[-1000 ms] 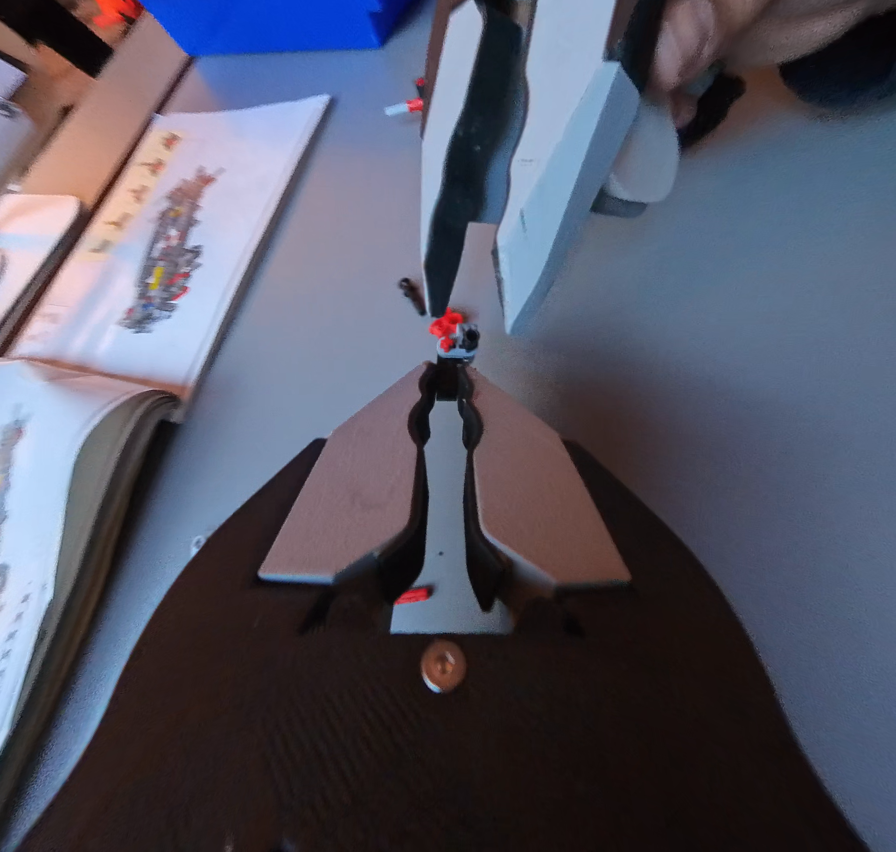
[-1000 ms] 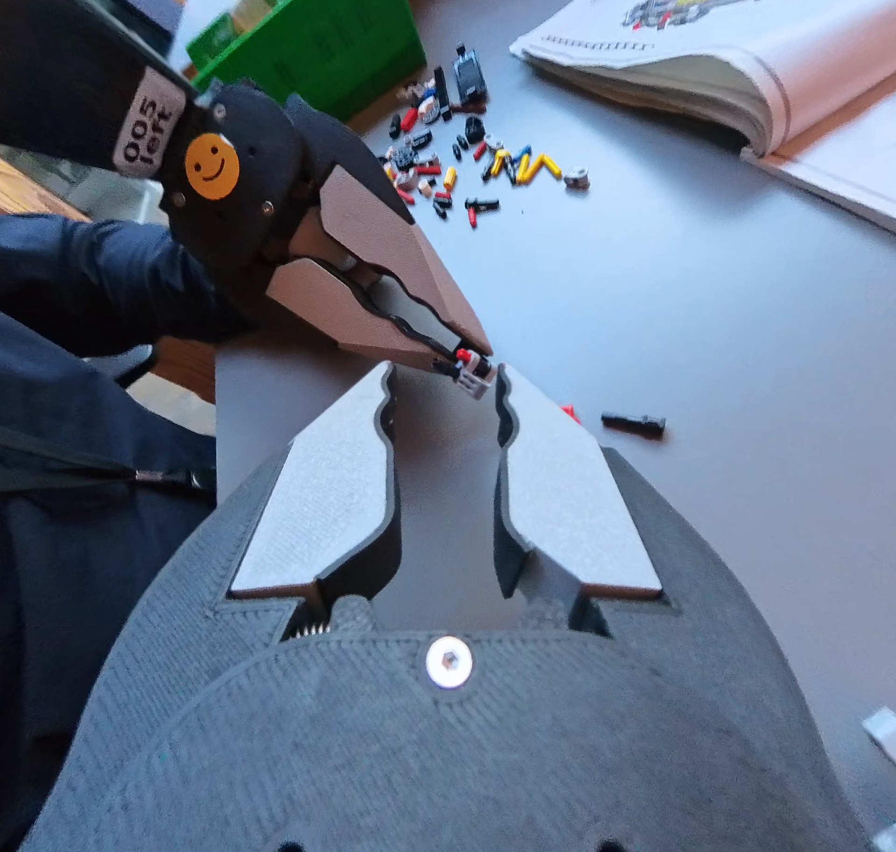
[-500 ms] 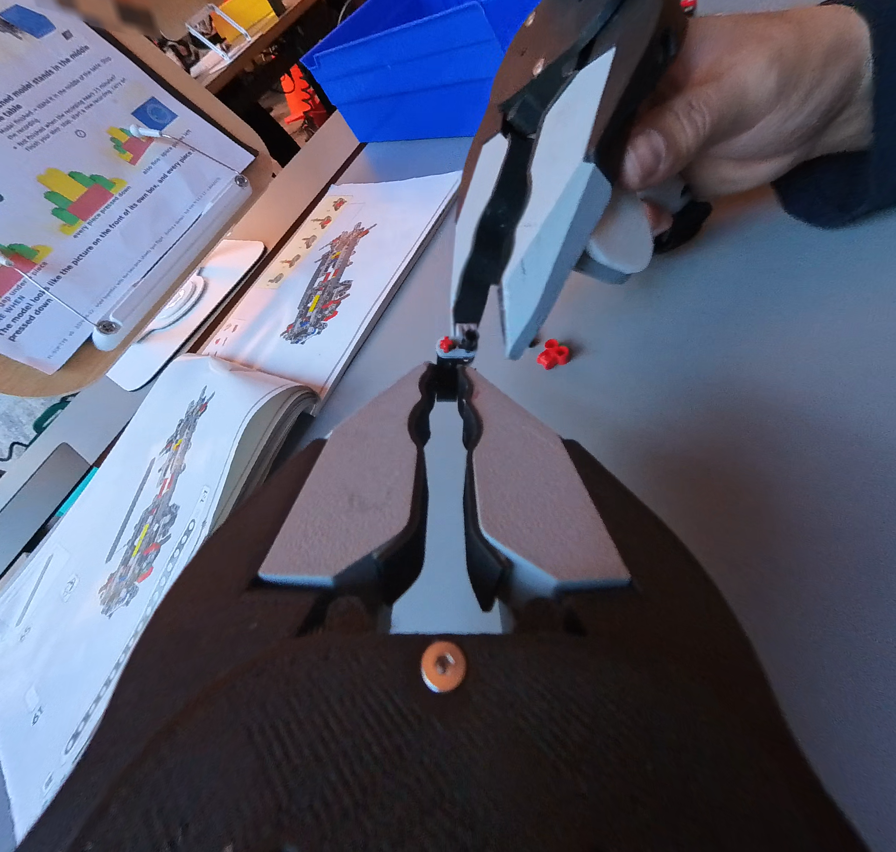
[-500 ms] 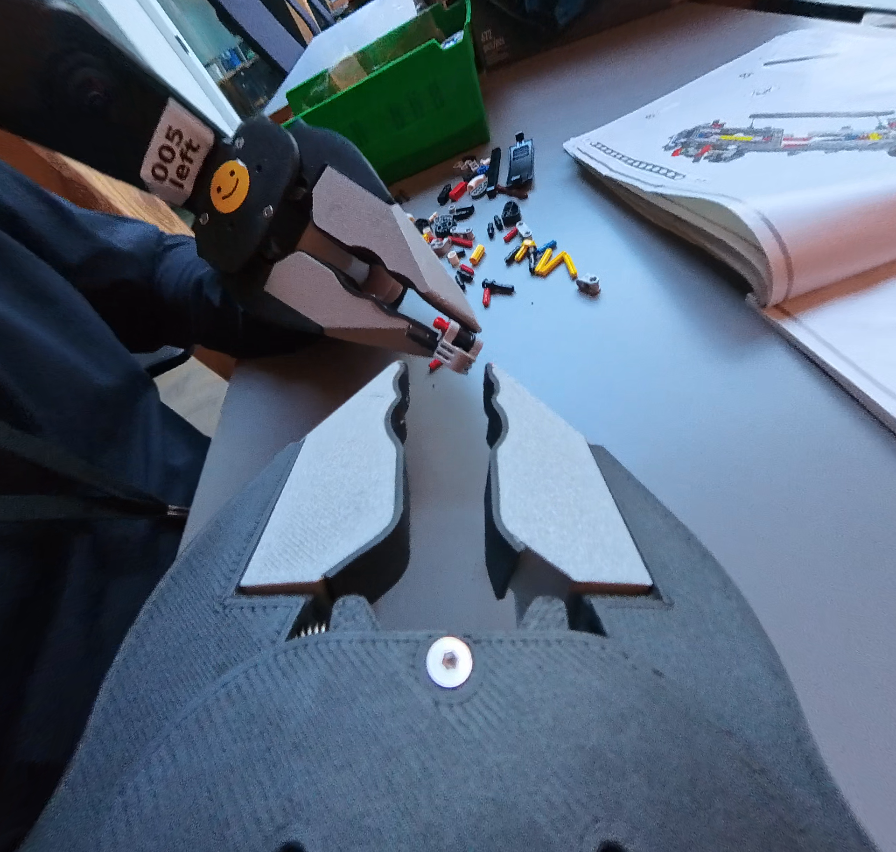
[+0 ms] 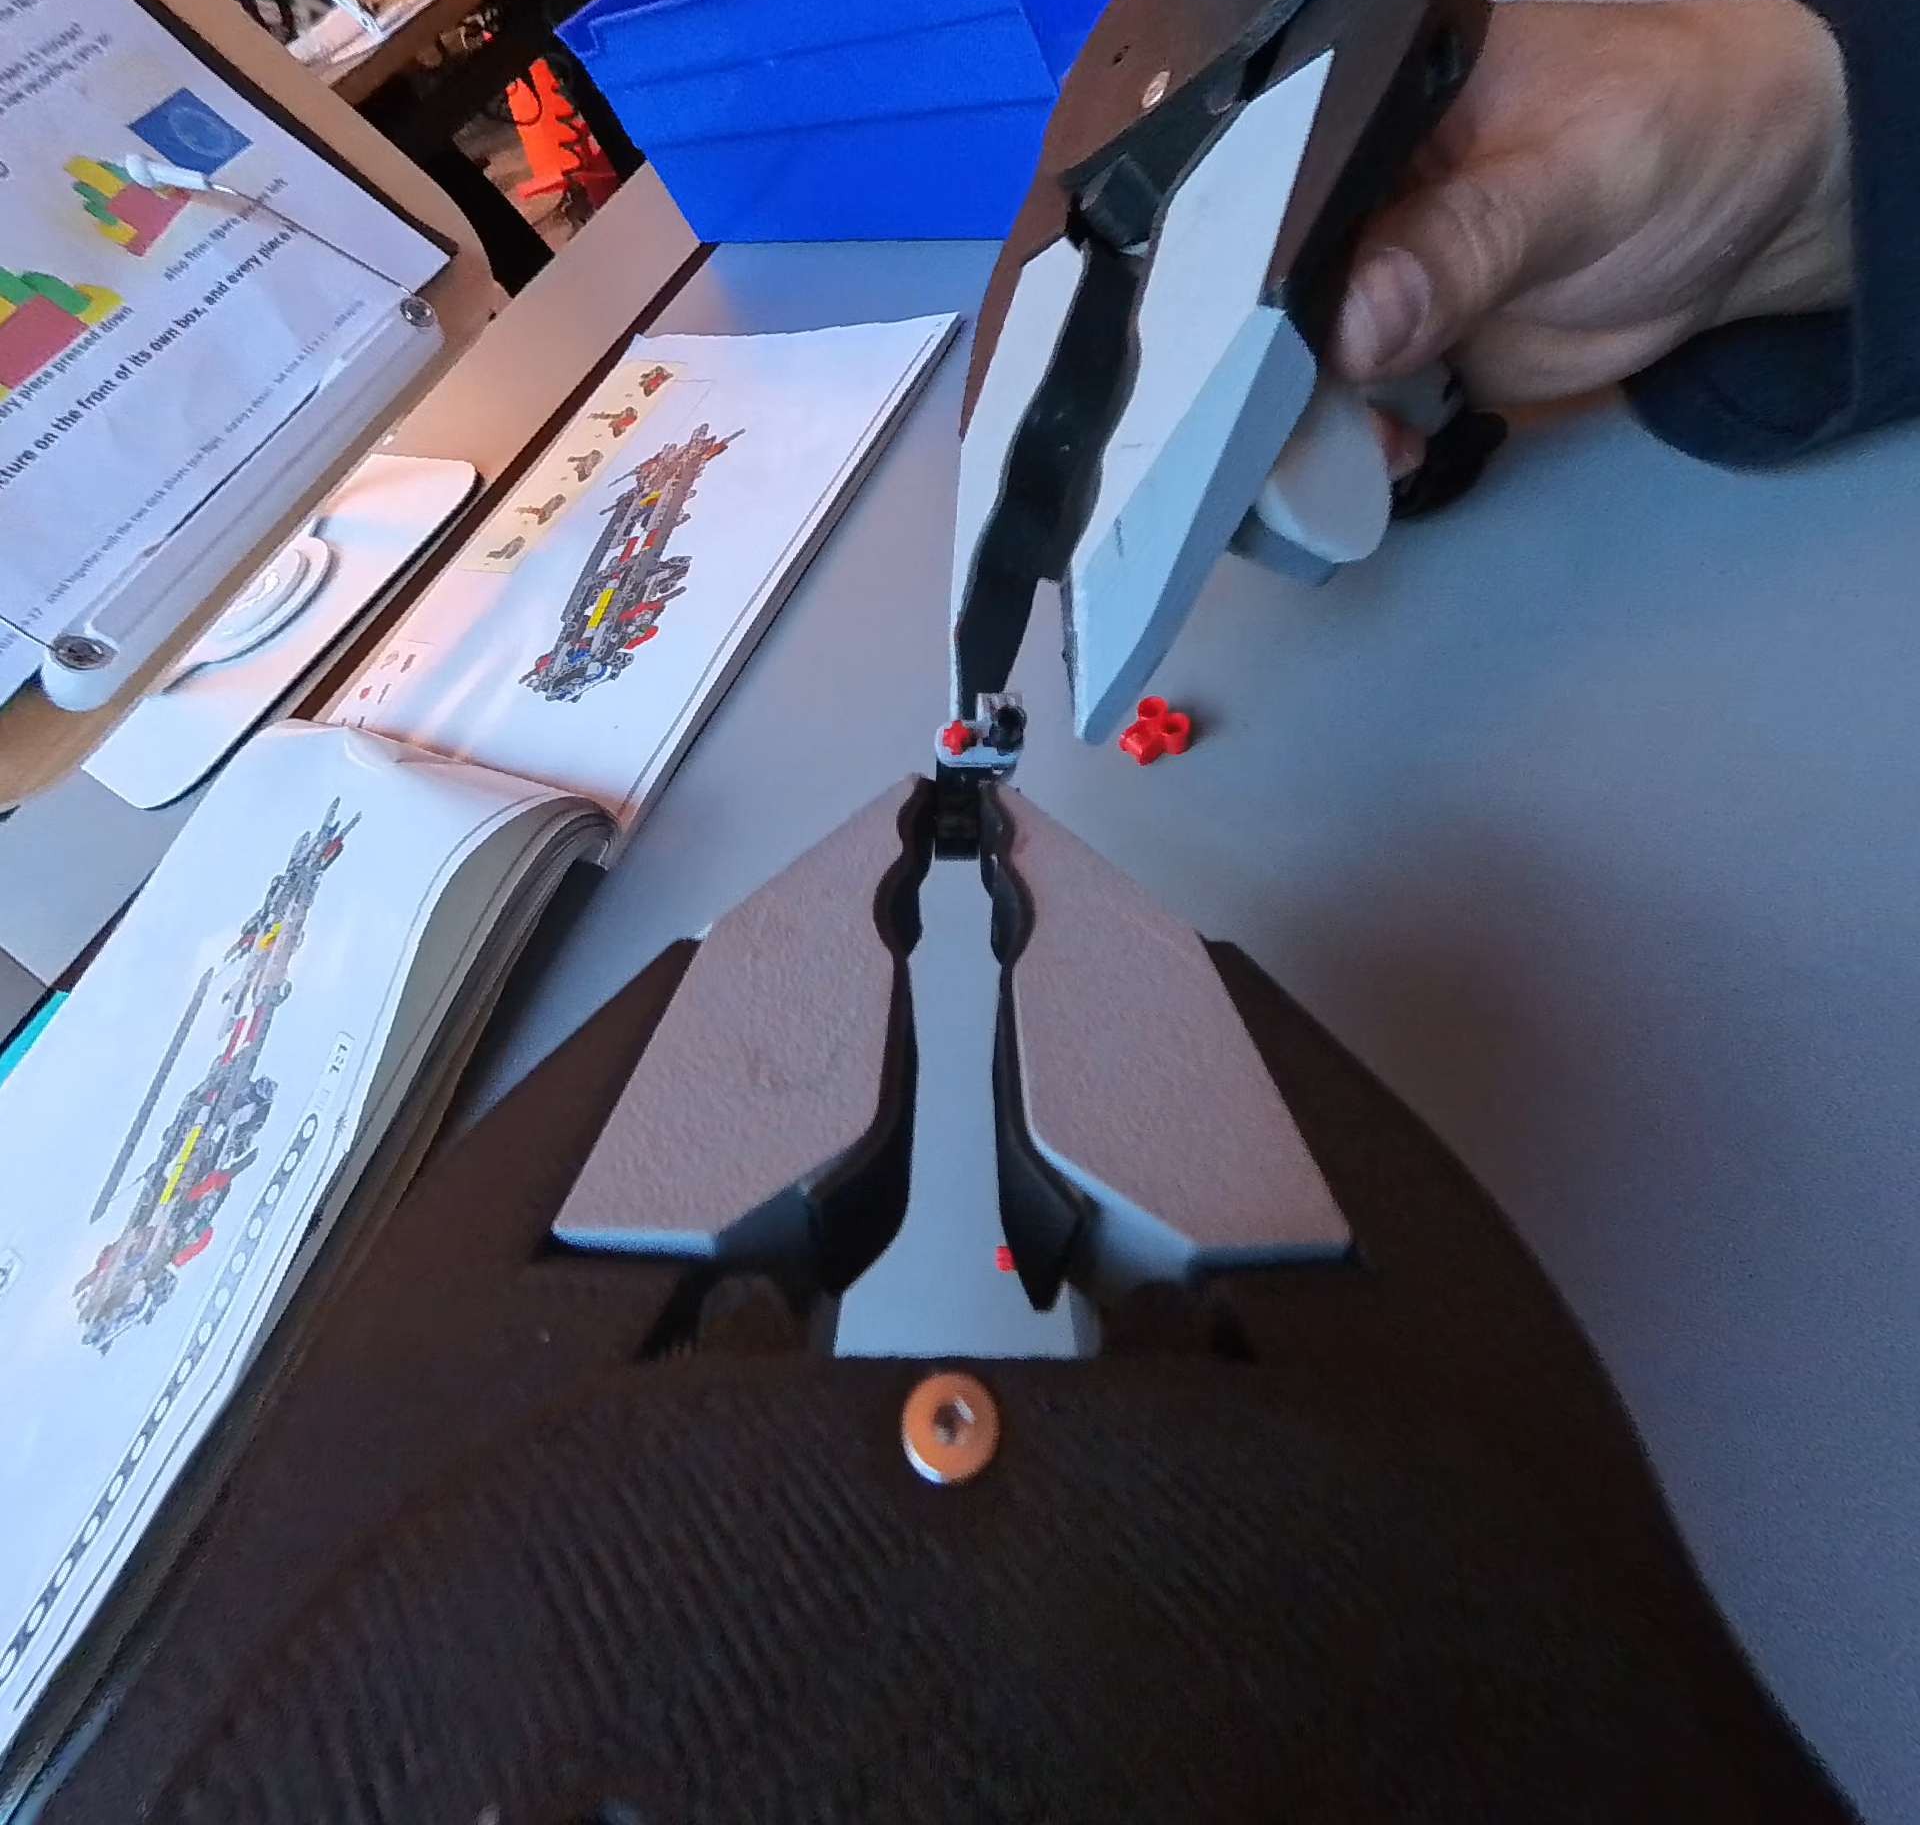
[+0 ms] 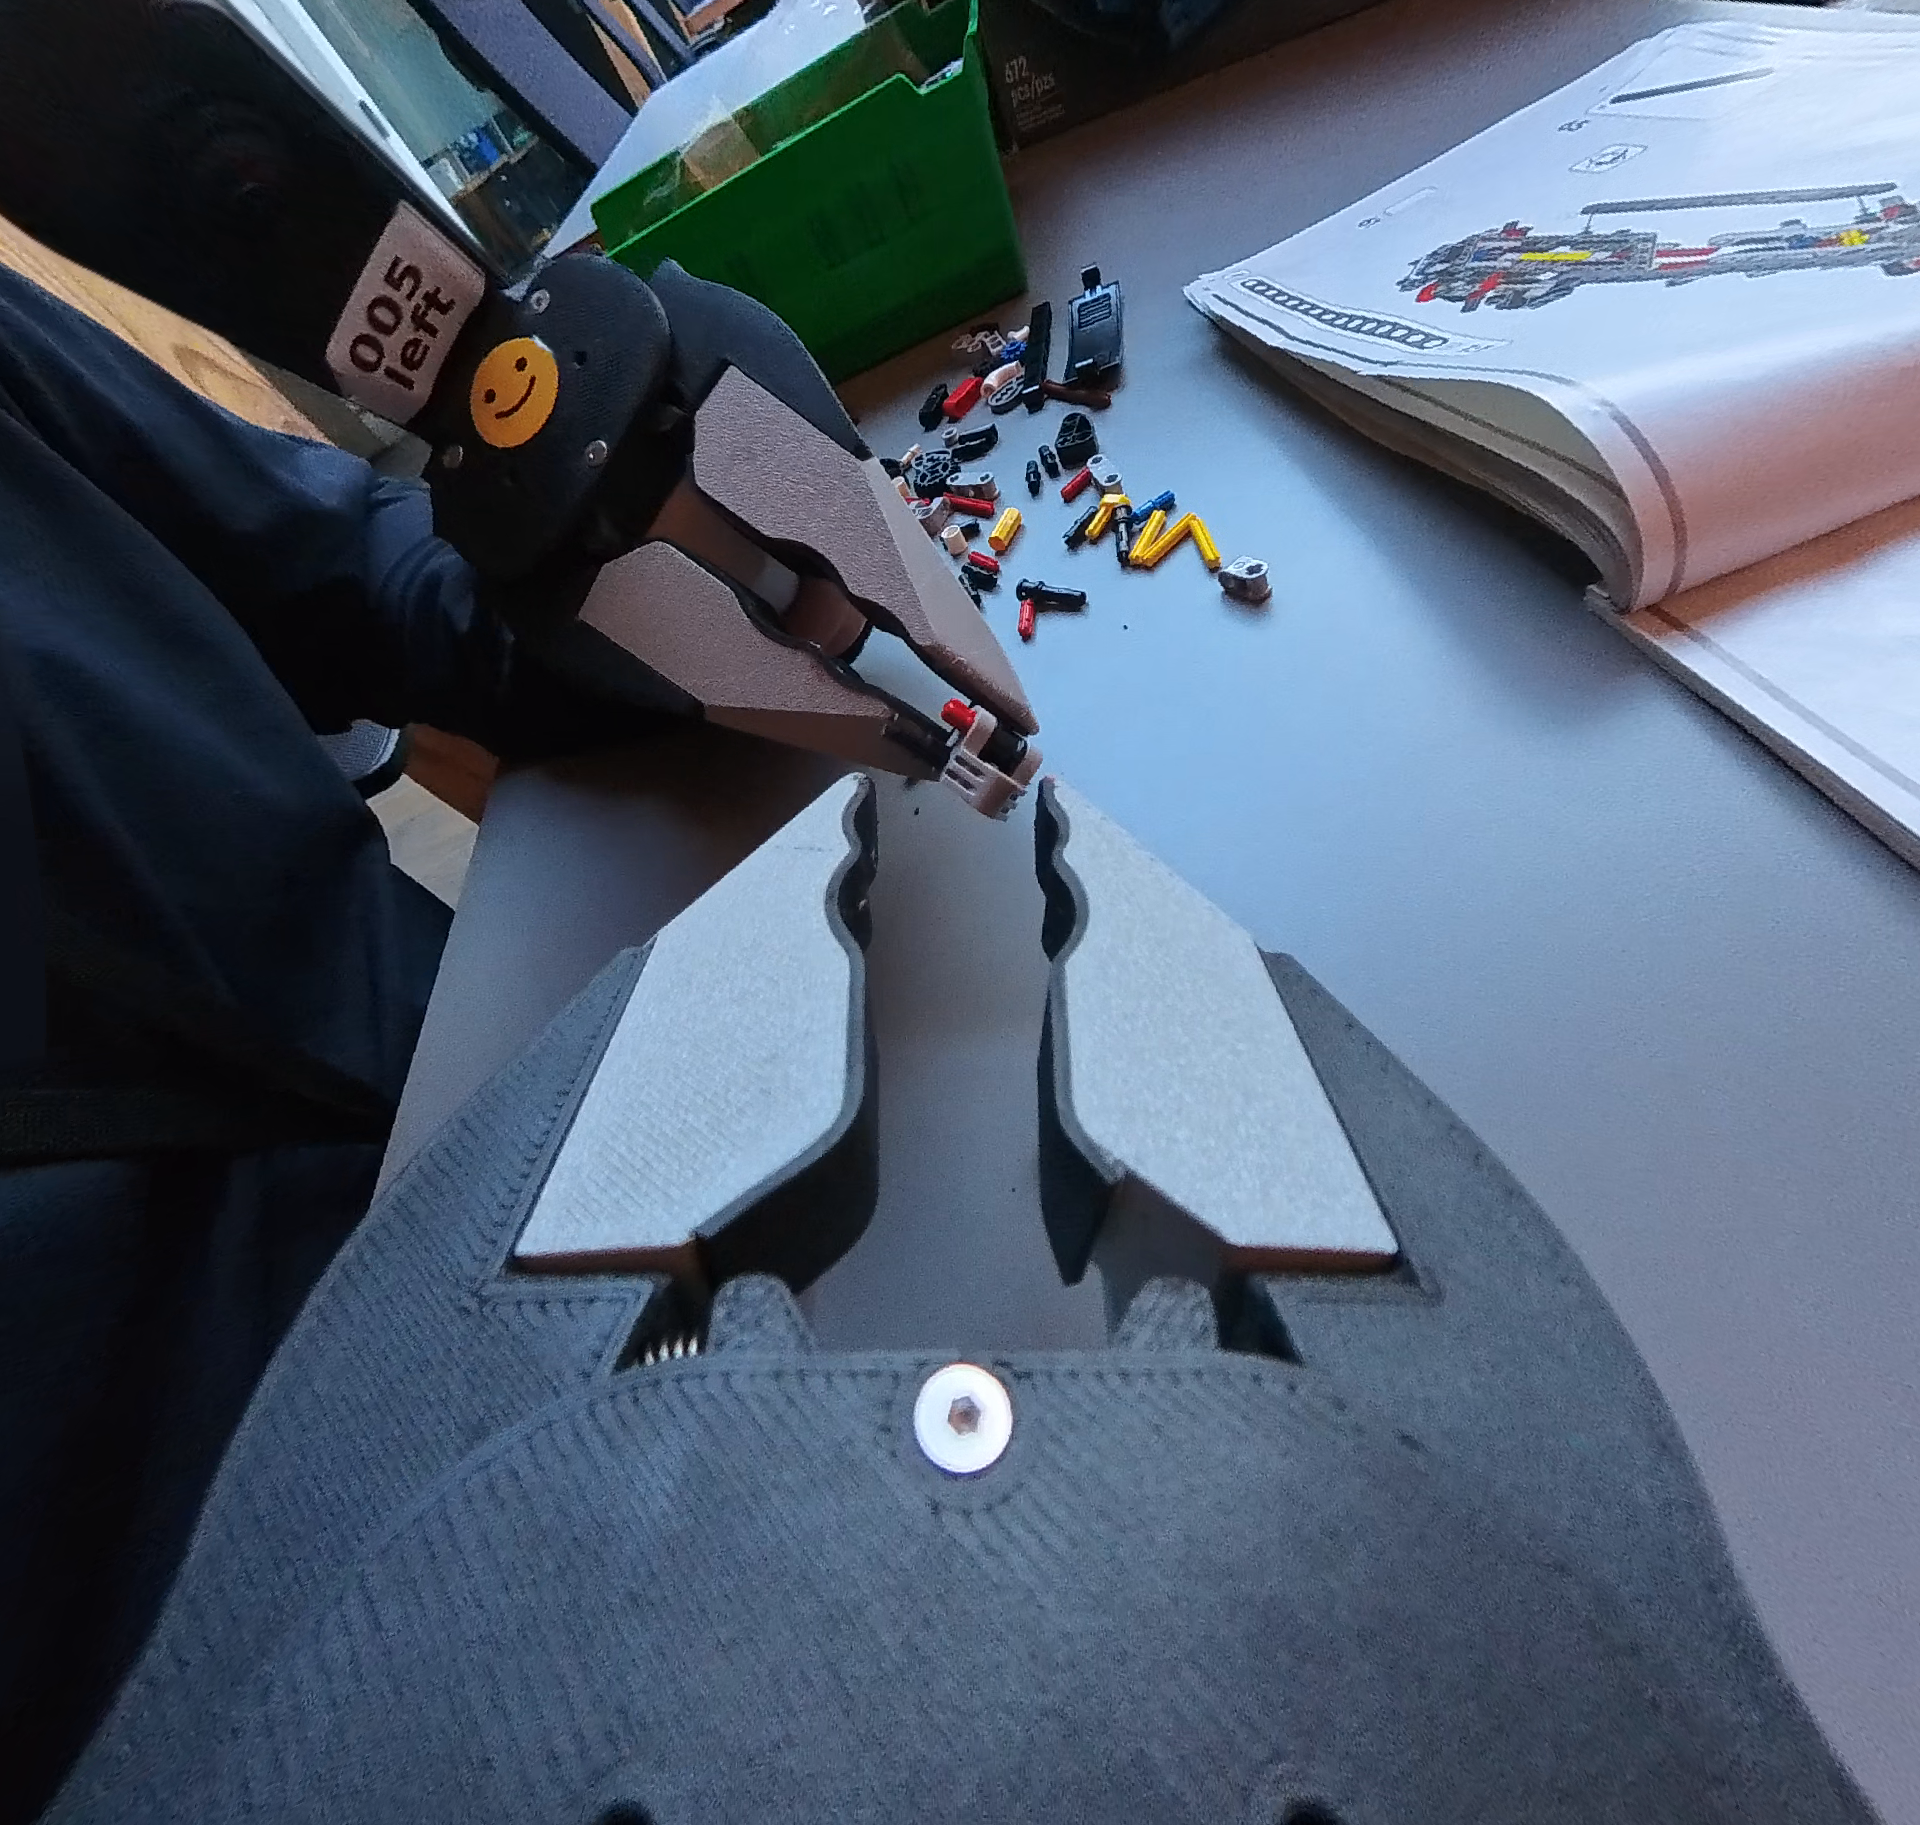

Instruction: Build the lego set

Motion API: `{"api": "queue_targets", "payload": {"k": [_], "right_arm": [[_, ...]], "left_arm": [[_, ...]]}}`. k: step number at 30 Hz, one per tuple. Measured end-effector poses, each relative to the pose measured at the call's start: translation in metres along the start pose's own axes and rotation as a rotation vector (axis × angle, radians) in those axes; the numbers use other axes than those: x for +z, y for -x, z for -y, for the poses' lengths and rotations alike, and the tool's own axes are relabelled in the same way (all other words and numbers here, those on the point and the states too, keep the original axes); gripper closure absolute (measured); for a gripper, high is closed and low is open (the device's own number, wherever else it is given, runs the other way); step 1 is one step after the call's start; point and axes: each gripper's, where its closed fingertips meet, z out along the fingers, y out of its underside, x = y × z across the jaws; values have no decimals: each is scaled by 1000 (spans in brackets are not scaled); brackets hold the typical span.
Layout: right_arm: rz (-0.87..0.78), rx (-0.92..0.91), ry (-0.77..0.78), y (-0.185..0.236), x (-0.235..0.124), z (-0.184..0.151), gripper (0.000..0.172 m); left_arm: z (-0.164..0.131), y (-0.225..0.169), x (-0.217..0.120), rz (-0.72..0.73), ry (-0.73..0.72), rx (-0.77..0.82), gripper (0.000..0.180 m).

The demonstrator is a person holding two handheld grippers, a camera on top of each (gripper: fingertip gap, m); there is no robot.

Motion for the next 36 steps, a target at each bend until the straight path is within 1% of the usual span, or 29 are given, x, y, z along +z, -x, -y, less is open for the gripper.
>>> {"api": "queue_targets", "payload": {"k": [10, 14, 17, 21, 24, 29, 33, 36], "right_arm": [[-1, 5, -10, 0, -1, 1, 144], [0, 0, -9, 0, -1, 1, 143], [-9, -13, -10, -1, -2, 1, 142], [-51, -66, -5, -7, -6, 2, 140], [-82, -126, 8, -7, -7, 2, 140], [-140, -218, 63, -9, 0, -6, 142], [-163, -249, 66, -10, -1, -6, 142], [-162, -244, 56, -11, -3, -4, 141]], "left_arm": [[0, -3, 2, -15, 2, 1, 174], [-2, -5, 3, -35, 11, -28, 174], [-5, -6, 4, -66, 26, -96, 174], [-9, -13, 6, -191, 44, -304, 175], [-12, -9, 4, -231, 50, -410, 175], [-17, -5, 3, -223, 68, -428, 174], [-17, -8, 4, -222, 76, -428, 175], [-14, -10, 3, -258, 63, -488, 175]]}}
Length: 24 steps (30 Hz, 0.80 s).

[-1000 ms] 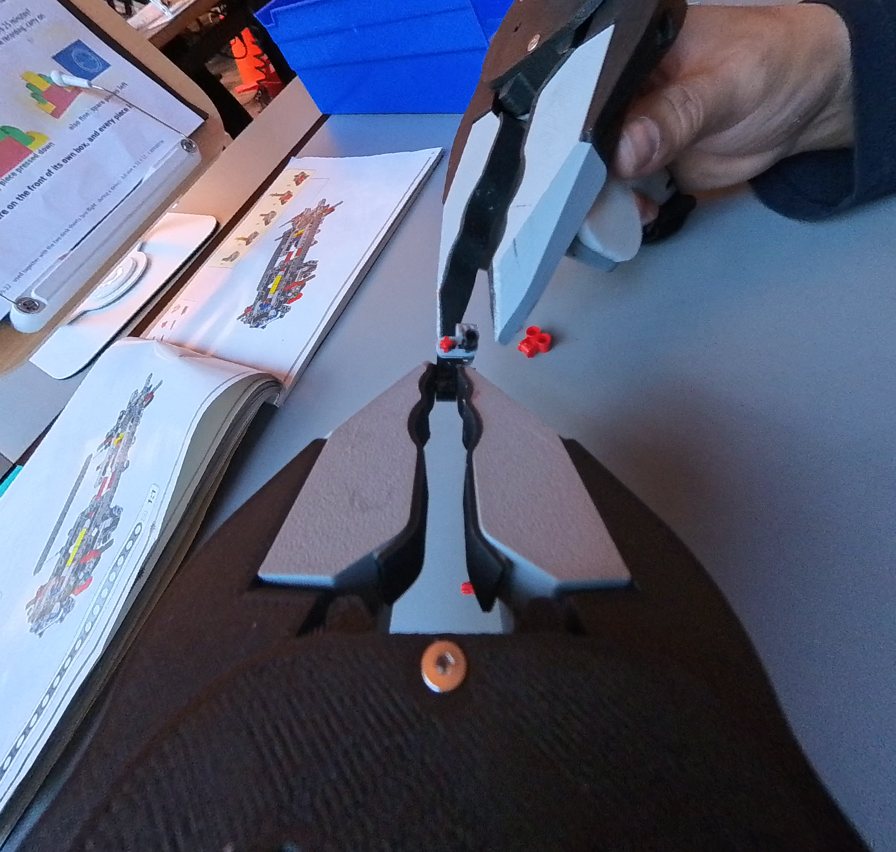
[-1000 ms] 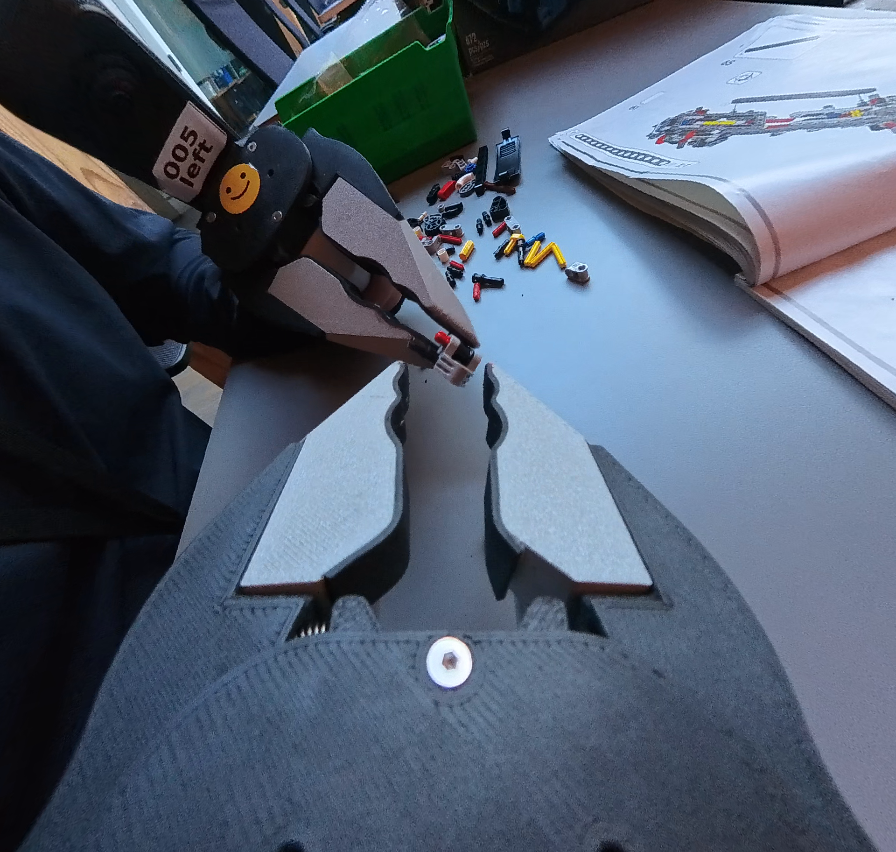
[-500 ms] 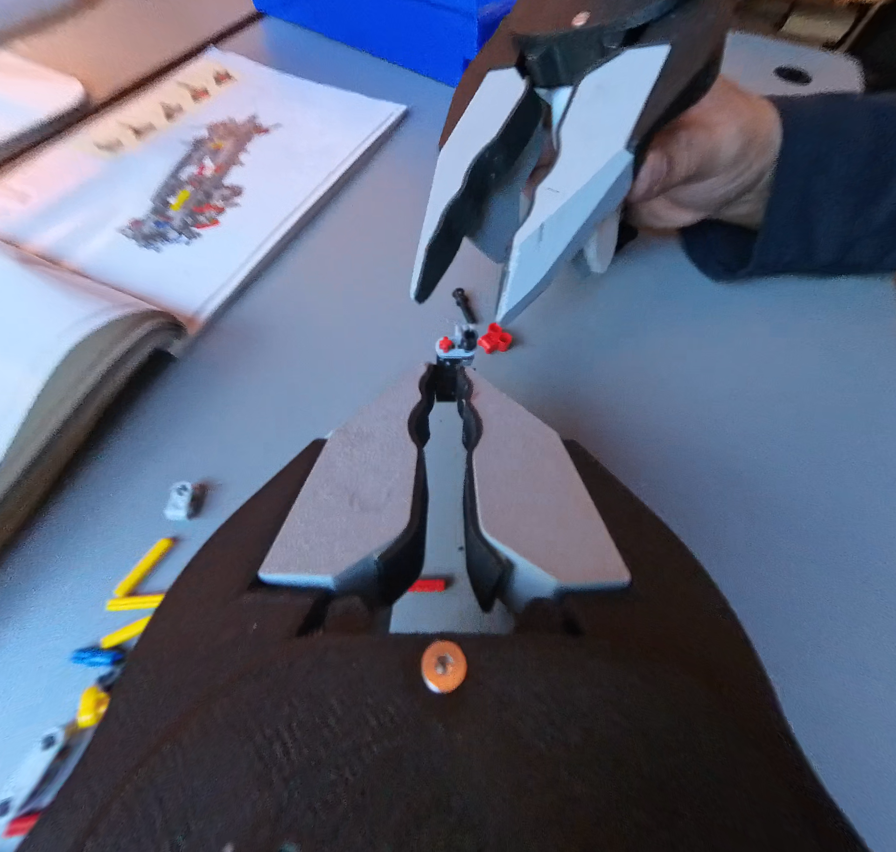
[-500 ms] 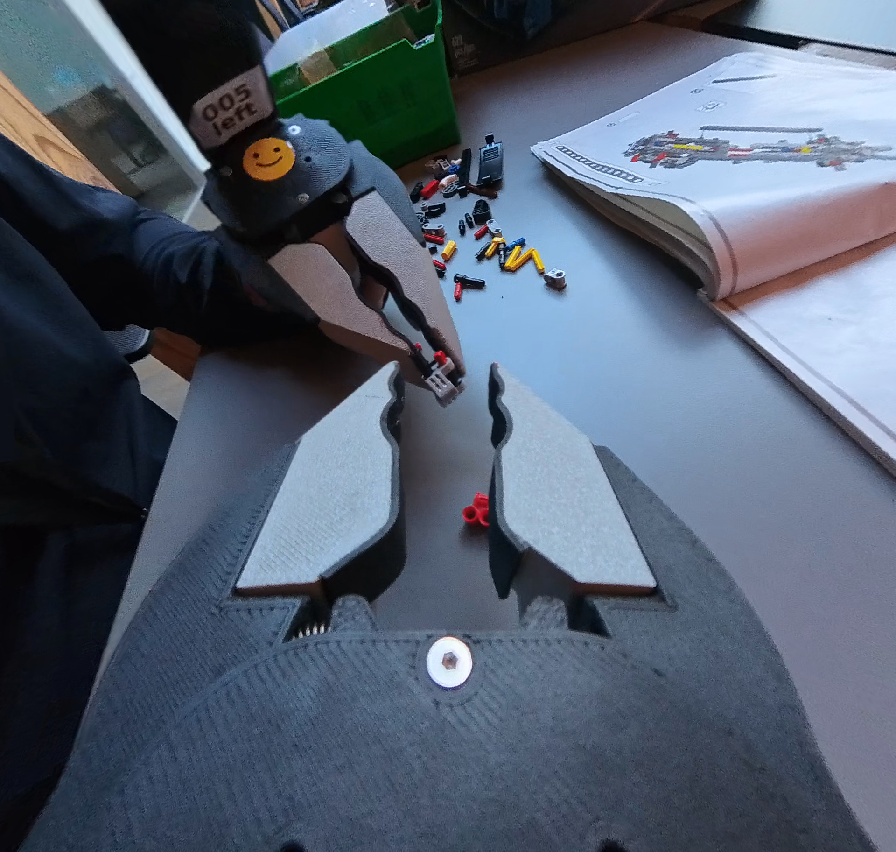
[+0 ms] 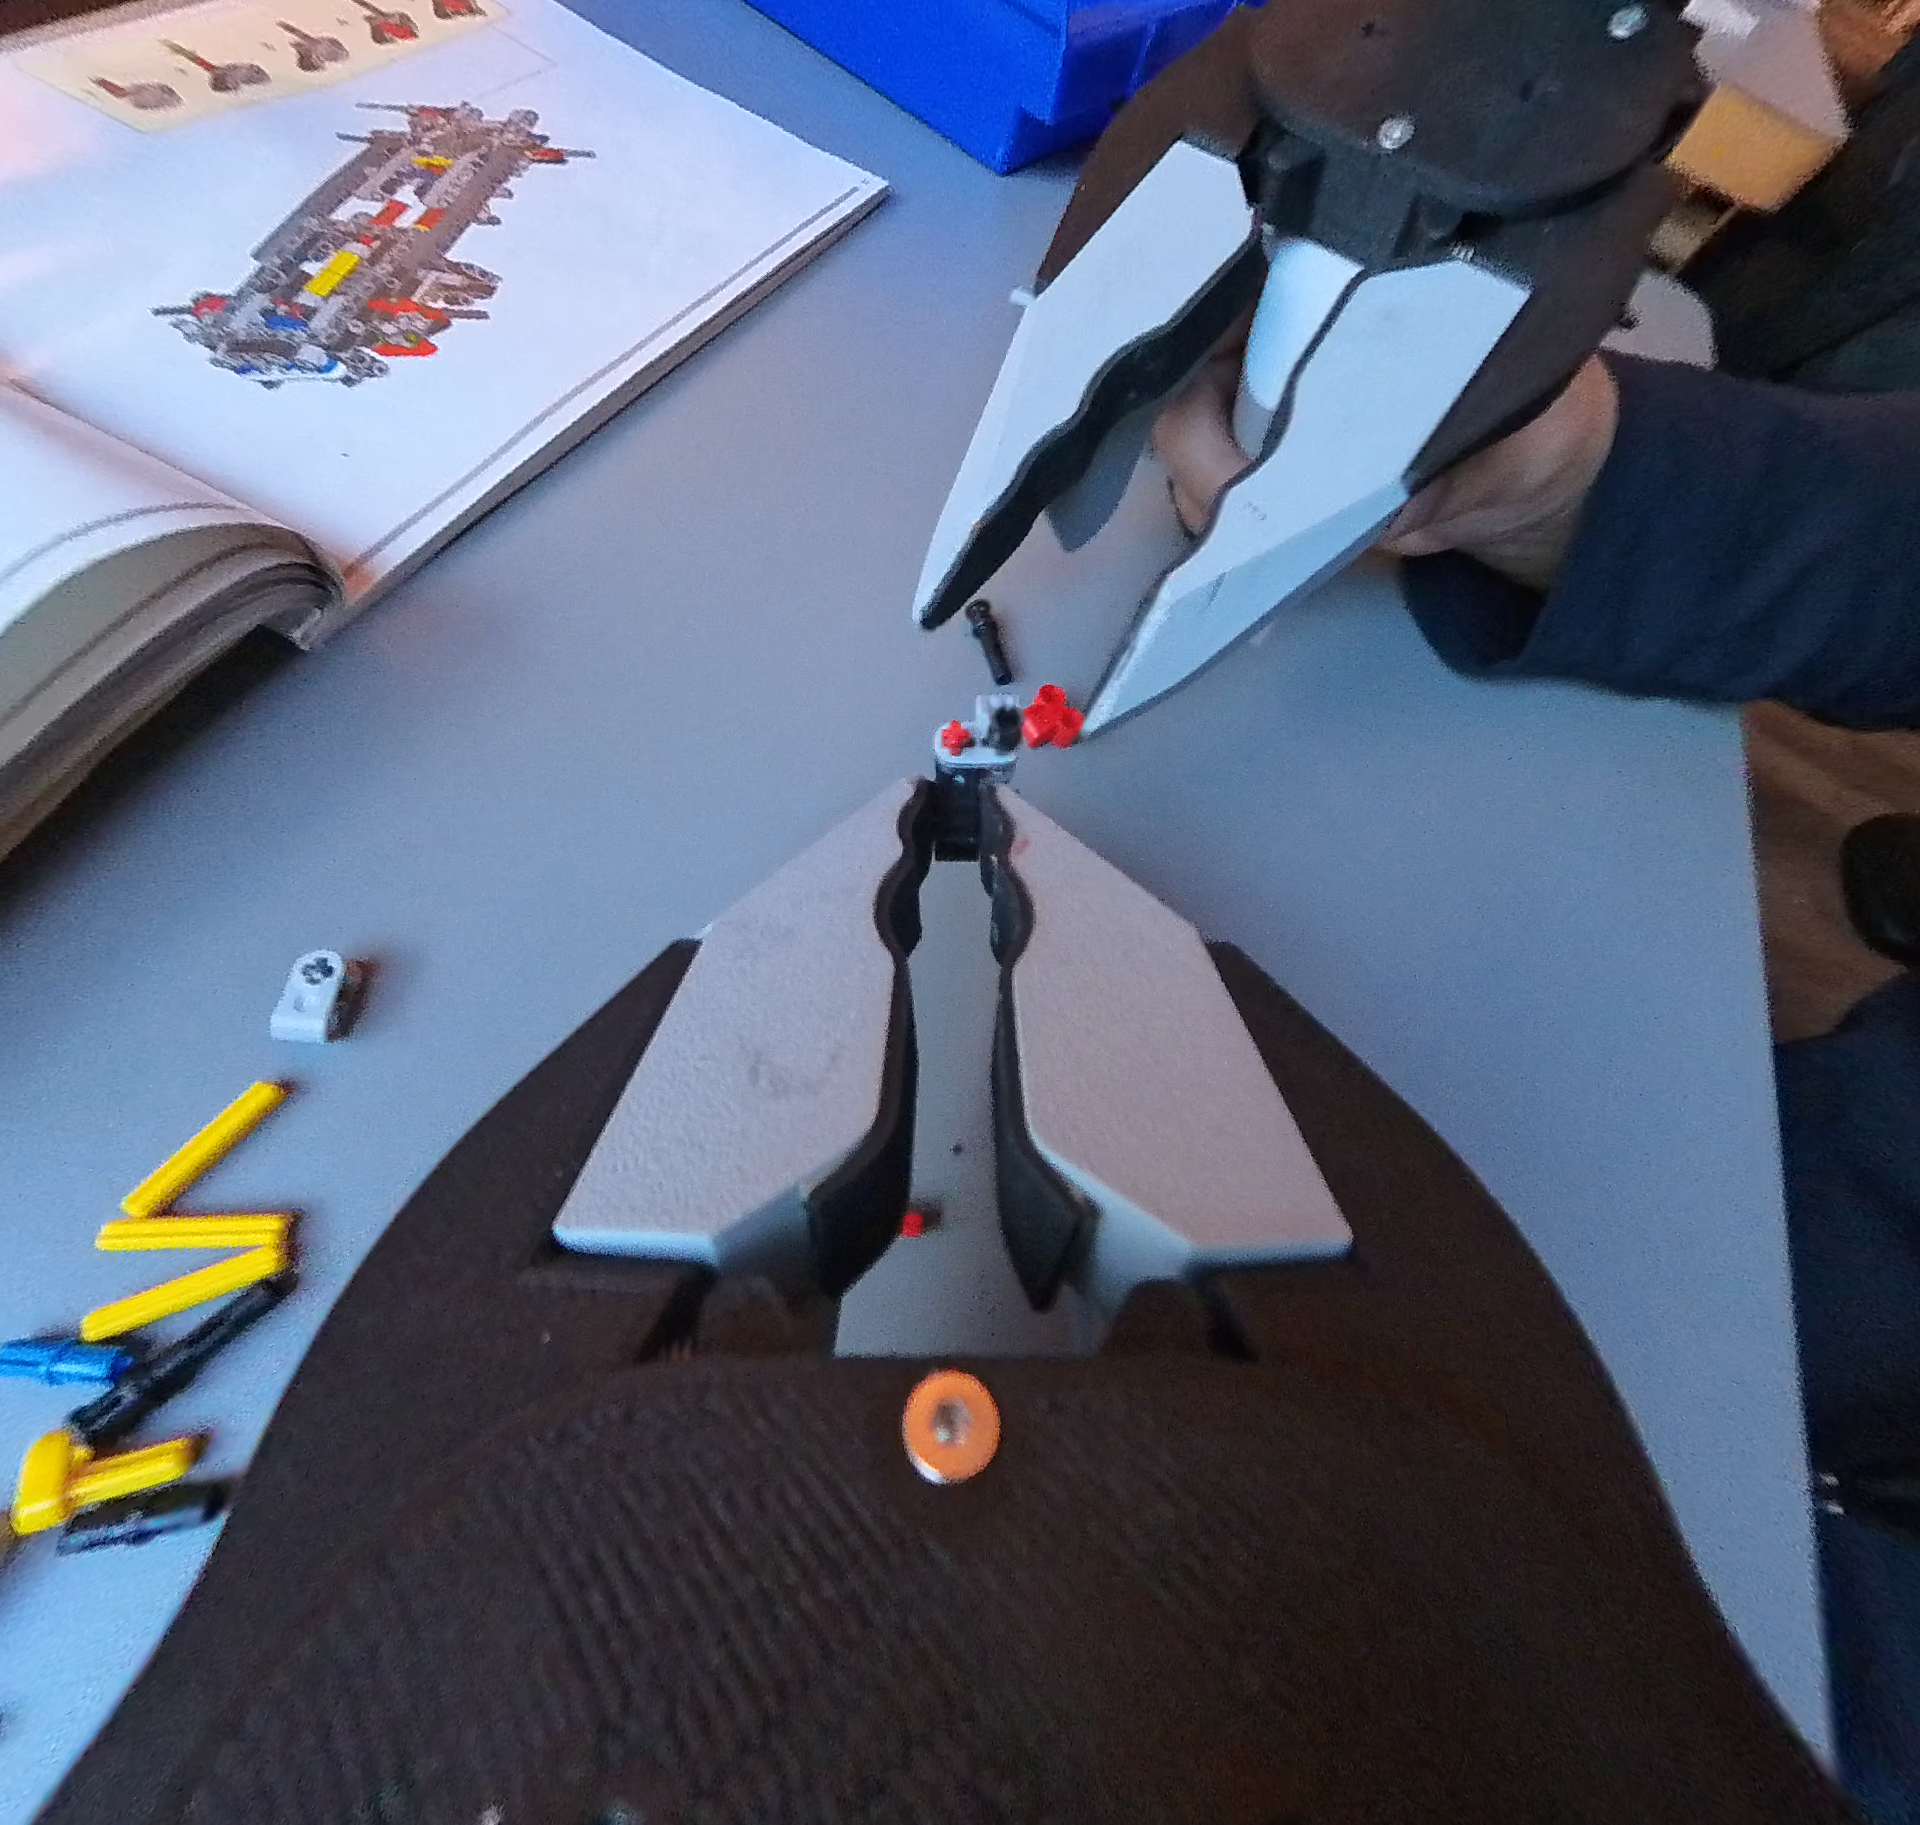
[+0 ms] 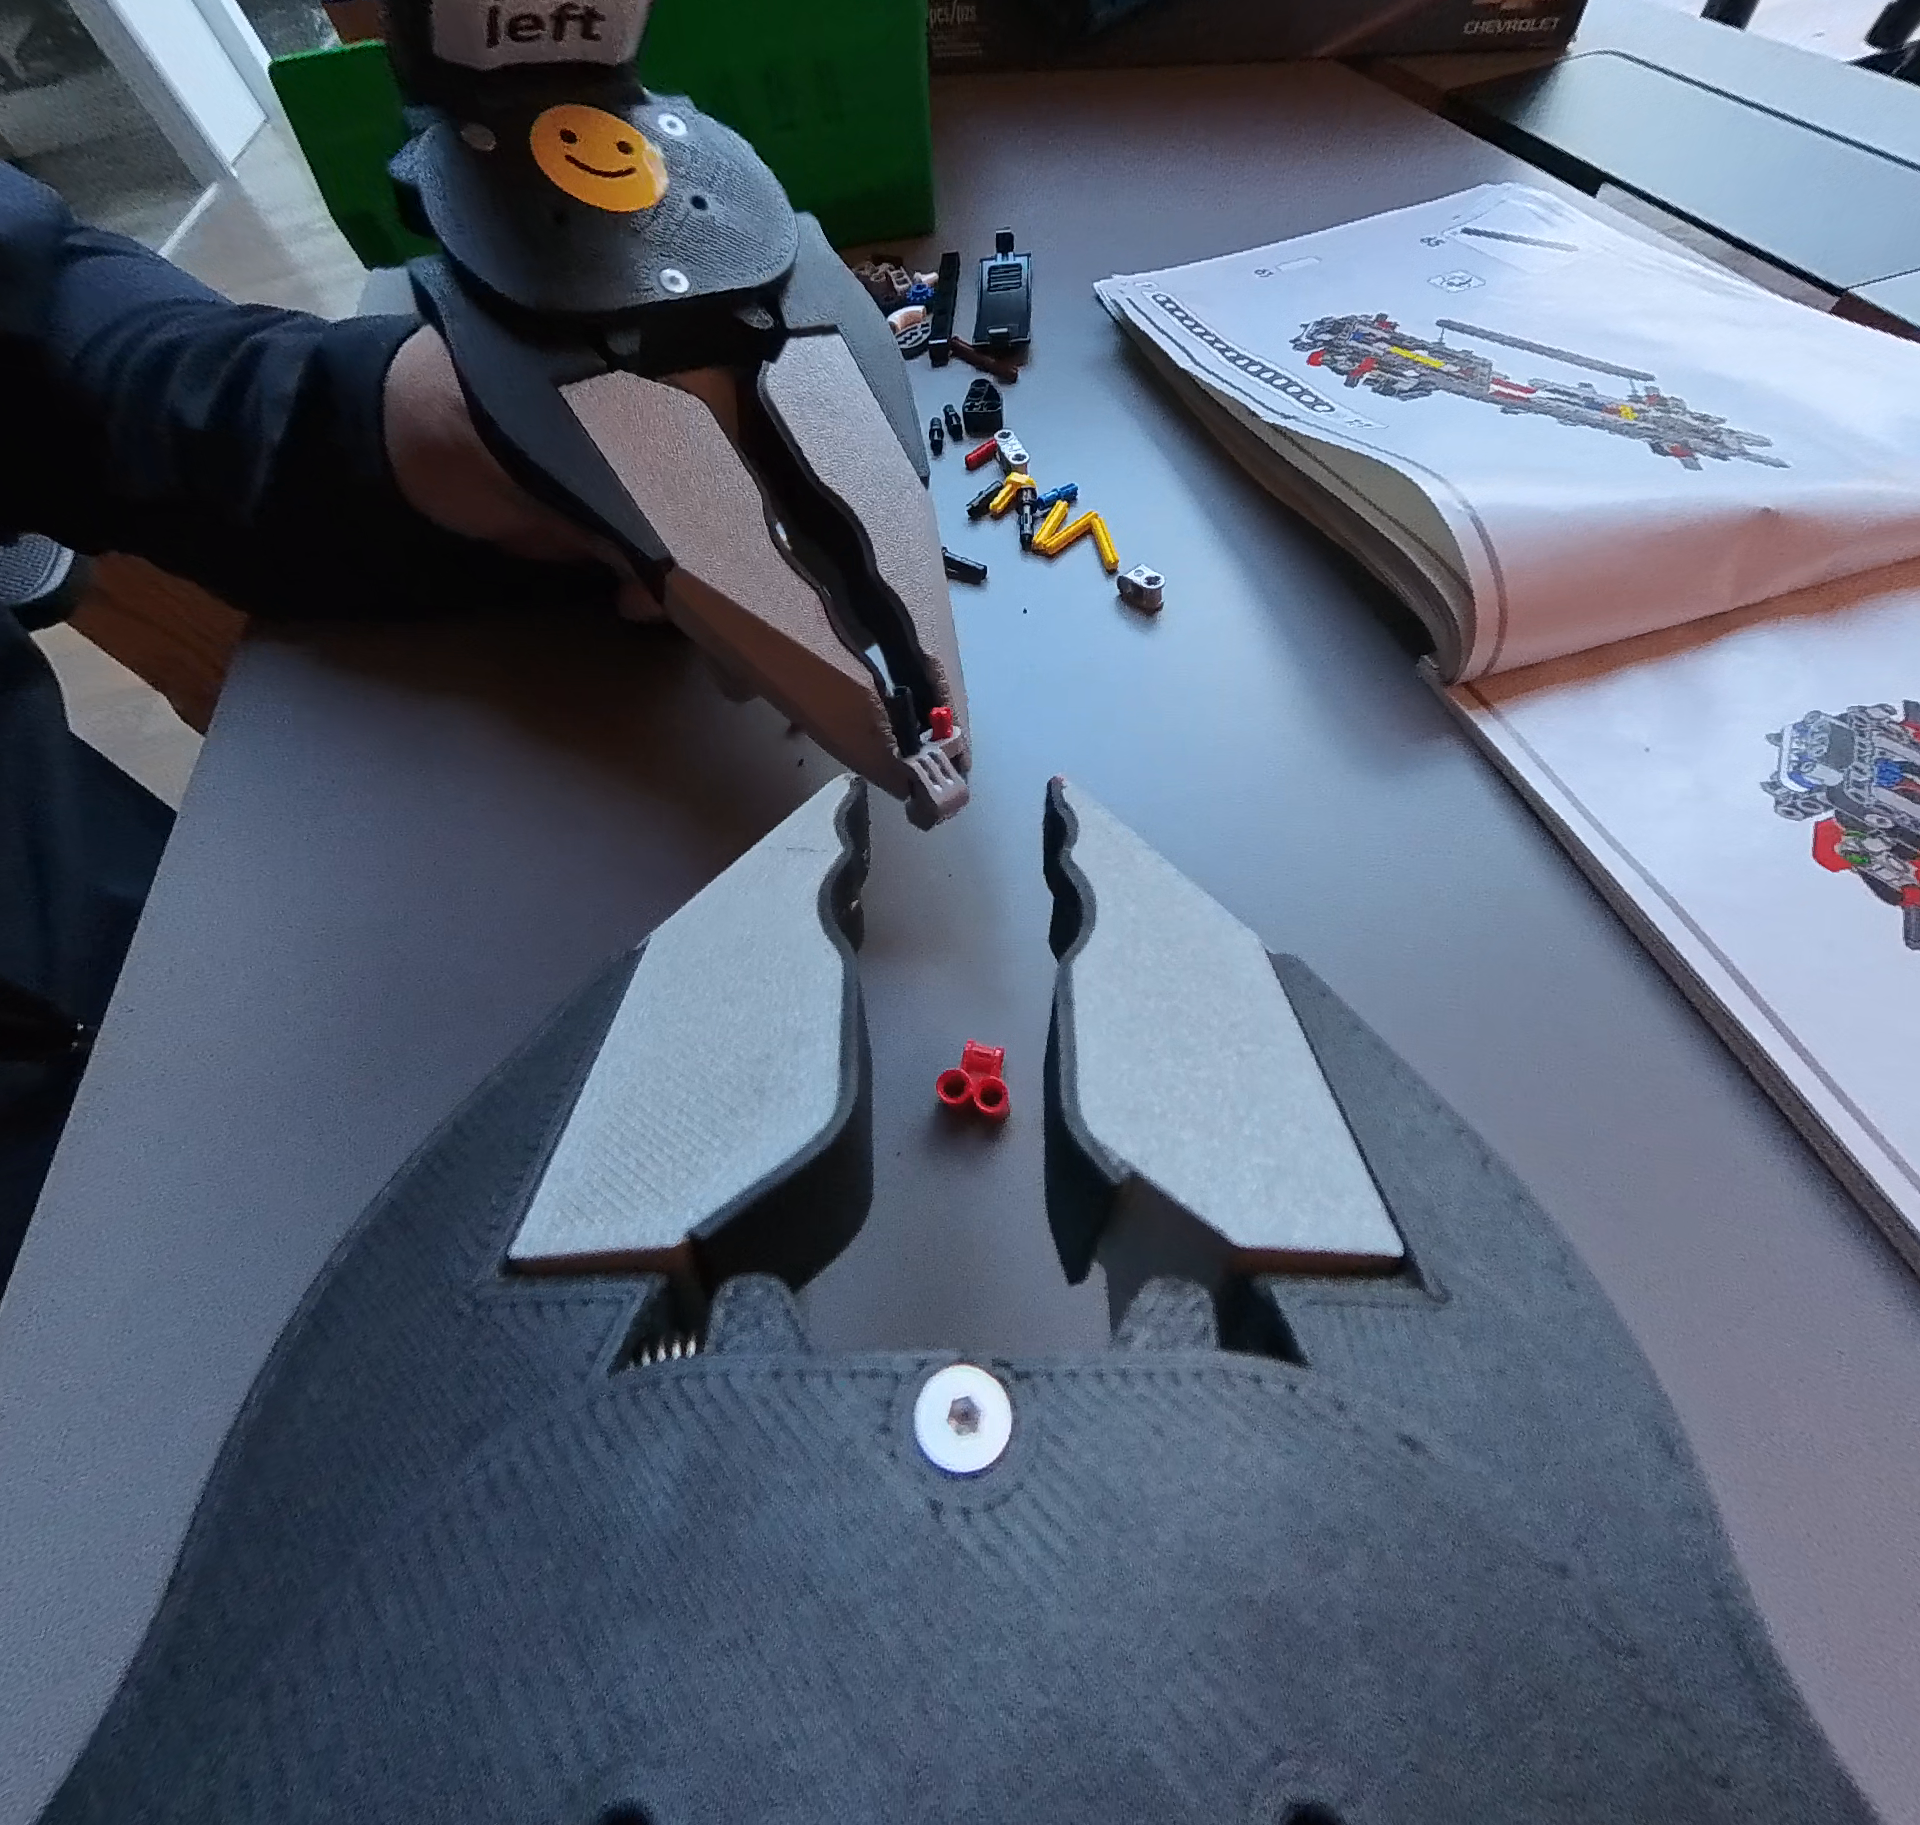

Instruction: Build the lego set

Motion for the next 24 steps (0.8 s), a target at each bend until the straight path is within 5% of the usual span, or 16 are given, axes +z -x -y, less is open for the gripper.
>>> {"api": "queue_targets", "payload": {"k": [12, 24], "right_arm": [[-7, -105, 14, 6, 1, 0, 139], [-10, -147, 9, 10, 1, 1, 141]], "left_arm": [[26, -9, -26, -485, -160, -641, 174], [21, -10, -22, -496, -138, -671, 174]]}}
